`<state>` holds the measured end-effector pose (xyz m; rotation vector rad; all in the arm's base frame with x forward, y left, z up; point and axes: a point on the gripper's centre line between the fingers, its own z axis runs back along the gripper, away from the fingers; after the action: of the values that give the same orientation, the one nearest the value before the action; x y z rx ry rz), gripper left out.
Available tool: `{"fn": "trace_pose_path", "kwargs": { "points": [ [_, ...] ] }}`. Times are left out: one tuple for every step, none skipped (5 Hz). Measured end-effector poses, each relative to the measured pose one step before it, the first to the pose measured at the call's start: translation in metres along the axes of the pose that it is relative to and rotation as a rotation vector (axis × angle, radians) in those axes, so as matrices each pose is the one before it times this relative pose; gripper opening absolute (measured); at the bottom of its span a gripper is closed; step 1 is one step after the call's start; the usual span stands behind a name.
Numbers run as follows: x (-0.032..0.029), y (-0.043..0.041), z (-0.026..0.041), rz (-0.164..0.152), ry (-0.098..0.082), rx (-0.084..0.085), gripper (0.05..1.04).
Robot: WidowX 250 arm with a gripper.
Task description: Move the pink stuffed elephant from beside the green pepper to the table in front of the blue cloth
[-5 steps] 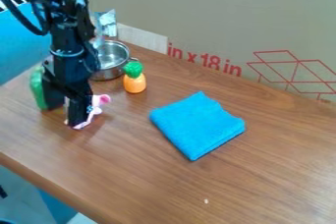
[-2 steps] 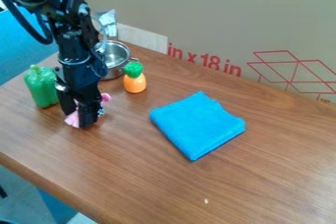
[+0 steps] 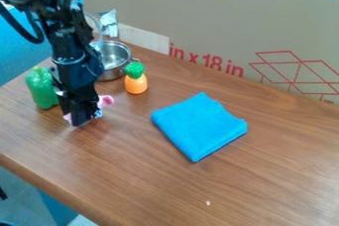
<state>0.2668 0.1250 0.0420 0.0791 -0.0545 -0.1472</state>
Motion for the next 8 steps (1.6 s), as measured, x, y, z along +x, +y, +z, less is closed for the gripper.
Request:
{"fn": "trace_pose_path", "kwargs": {
  "points": [
    [-0.00665, -0.00010, 0.04029, 0.0017, -0.1033, -0.0423, 0.245],
    [-0.00070, -0.03365, 0.05484, -0.0290, -0.1355, -0.0246, 0.239],
    [0.00373, -0.04634, 0.00423, -0.1154, 0.0154, -0.0980, 0.239],
    [-0.00962, -0.05367, -0.03127, -0.1338, 0.0571, -0.0351, 0.239],
    [0.00739, -0.05025, -0.01825, -0.1693, 0.0252, -0.0013, 0.239],
    [0.00676, -0.03715, -0.01972, -0.1392, 0.0367, 0.0041, 0.239],
    [0.00289, -0.02244, -0.02050, -0.0654, 0.0275, -0.0025, 0.239],
    [-0.00724, 0.01217, -0.02168, 0.0124, 0.0632, -0.0255, 0.239]
  ]
}}
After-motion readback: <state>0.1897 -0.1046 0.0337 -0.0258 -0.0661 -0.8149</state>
